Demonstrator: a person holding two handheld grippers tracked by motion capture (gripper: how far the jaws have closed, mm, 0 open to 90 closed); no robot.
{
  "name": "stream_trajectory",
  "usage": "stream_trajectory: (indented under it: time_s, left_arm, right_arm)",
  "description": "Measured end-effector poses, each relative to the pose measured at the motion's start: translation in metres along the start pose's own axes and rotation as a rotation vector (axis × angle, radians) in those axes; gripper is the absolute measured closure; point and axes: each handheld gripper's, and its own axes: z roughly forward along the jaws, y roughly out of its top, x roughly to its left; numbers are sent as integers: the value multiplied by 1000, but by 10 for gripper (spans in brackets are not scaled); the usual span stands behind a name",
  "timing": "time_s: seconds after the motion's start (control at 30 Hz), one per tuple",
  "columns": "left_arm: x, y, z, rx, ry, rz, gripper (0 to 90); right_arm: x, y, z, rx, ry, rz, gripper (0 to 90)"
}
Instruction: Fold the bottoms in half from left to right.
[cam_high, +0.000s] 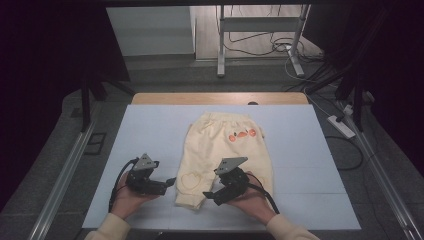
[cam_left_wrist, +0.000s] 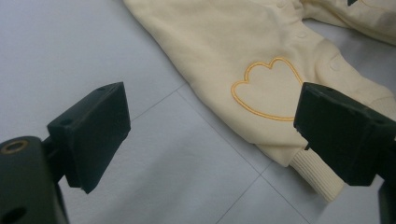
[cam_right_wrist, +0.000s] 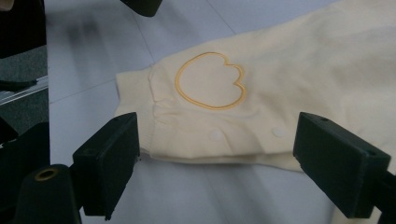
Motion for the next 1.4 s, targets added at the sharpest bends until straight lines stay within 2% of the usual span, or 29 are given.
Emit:
stream_trajectory:
  time_s: [0.17,0.8,1.07,1.4]
  left_arm:
    - [1,0,0,-2,0,-2,103]
    - [2,0,0,-1,6,-3,103]
    - [2,-1,-1,-2,9,-9,104]
    - [3,-1,-1,-3,10,-11,104]
  right_arm:
    - [7,5,9,6,22,-17,150]
    - [22,15,31,26,56,-52,154]
    - [34,23,45,44,88,-91,189]
    - [42,25,60,76,94,-120,217]
